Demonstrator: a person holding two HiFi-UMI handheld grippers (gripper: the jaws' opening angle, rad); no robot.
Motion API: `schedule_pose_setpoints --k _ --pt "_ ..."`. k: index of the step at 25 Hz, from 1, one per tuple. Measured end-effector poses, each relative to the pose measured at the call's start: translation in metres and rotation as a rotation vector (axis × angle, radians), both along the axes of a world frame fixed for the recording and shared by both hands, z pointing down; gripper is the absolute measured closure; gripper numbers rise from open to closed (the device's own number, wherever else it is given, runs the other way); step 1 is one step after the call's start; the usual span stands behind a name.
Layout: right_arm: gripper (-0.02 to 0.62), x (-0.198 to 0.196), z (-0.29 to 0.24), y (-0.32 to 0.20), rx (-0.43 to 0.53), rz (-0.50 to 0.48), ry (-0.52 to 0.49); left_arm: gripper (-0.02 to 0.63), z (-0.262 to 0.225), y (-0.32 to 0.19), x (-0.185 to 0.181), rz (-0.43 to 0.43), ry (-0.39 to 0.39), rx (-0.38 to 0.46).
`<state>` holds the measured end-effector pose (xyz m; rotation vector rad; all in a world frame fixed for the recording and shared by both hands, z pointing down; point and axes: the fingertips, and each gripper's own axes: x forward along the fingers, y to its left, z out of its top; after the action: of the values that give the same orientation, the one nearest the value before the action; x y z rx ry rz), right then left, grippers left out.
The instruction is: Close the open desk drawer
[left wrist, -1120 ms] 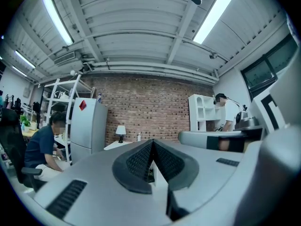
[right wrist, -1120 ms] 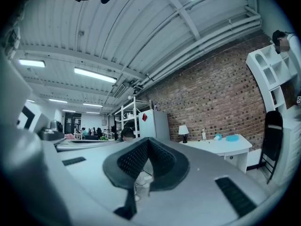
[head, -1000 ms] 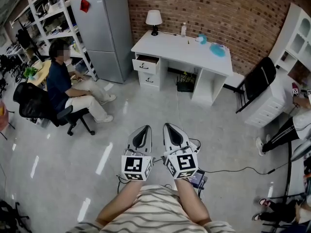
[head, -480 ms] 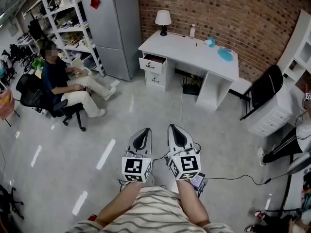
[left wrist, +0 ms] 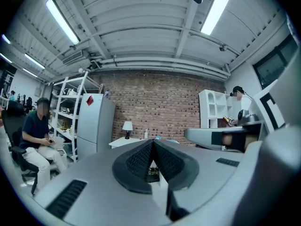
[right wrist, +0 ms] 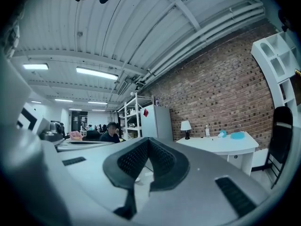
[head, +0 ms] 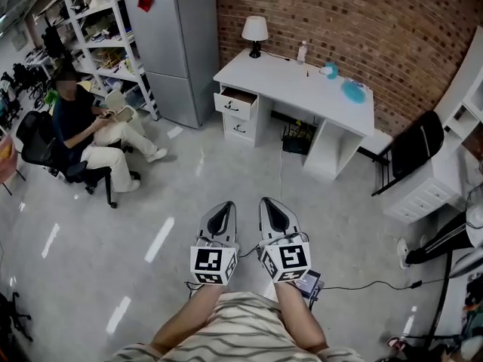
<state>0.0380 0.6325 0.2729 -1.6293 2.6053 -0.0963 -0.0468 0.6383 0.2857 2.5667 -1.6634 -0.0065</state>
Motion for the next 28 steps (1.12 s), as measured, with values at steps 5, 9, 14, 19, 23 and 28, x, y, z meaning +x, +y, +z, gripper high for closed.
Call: schedule_pose_setpoints --k 5,9,14,19,23,28 --pt "0.594 -0.001 0.007 -0.074 -0.009 0.01 0.001 0.598 0.007 -0.074 -0.001 0.005 0.005 -0.01" --pt "0.594 -0.011 0.003 -0.143 -0.027 0.026 -0.007 0.598 0.0 -0.145 -0.012 0.017 0.003 -0.026" --pt "0.594 -0.031 -0.009 -0.238 -0.032 0.04 -0.005 0.598 -0.01 -0.24 -0.029 0.037 0.004 -0.039" --pt "0.594 -0.047 -0.018 -0.317 -0.016 0.071 0.002 0.598 -0.016 -0.321 -0.046 0.06 0.011 -0.035" --pt "0.594 -0.057 -0.018 -0.358 -0.019 0.087 0.011 0.598 -0.014 -0.366 -0.056 0.068 0.024 -0.044" --pt "0.594 -0.056 -0.009 -0.396 -0.035 0.098 0.015 0.598 0.0 -0.399 -0.059 0.071 0.028 -0.07"
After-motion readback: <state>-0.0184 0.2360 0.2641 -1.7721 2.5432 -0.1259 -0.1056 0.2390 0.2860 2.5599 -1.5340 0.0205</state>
